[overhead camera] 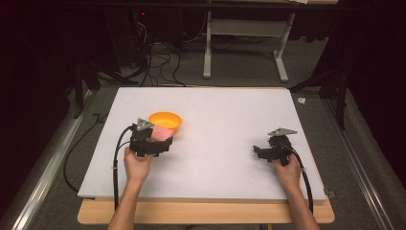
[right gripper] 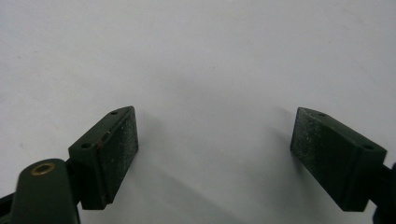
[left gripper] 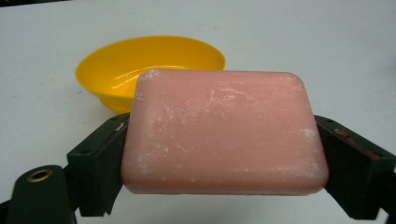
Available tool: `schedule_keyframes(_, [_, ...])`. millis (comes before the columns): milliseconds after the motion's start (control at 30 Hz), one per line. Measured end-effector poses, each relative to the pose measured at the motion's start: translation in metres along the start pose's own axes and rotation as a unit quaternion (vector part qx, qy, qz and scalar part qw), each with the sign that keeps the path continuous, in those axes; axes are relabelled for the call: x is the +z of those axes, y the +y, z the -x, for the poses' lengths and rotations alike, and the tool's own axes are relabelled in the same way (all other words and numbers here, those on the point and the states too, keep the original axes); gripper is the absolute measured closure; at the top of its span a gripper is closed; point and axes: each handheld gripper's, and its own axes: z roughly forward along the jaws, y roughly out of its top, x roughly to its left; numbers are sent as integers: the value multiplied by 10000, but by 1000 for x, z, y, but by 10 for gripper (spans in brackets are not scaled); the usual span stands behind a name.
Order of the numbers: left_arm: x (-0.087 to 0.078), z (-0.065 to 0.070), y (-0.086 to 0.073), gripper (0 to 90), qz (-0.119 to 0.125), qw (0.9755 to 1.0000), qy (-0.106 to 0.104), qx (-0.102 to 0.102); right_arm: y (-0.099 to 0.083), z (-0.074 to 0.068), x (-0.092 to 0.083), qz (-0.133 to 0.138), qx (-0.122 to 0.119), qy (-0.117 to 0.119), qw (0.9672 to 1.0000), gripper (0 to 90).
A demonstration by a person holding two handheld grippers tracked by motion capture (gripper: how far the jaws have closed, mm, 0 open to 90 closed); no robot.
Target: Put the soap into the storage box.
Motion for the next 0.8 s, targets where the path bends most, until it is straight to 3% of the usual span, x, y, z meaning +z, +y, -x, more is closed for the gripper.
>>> schedule_keyframes(400, [5, -6, 14, 138, -30, 10000, -1, -37, 0, 0, 0, -3, -19, 1, 10000, 156])
schedule_keyframes(800, [15, -11, 30, 138, -49, 9997, 226, -3, 0, 0, 0, -3, -21, 2, 10000, 156])
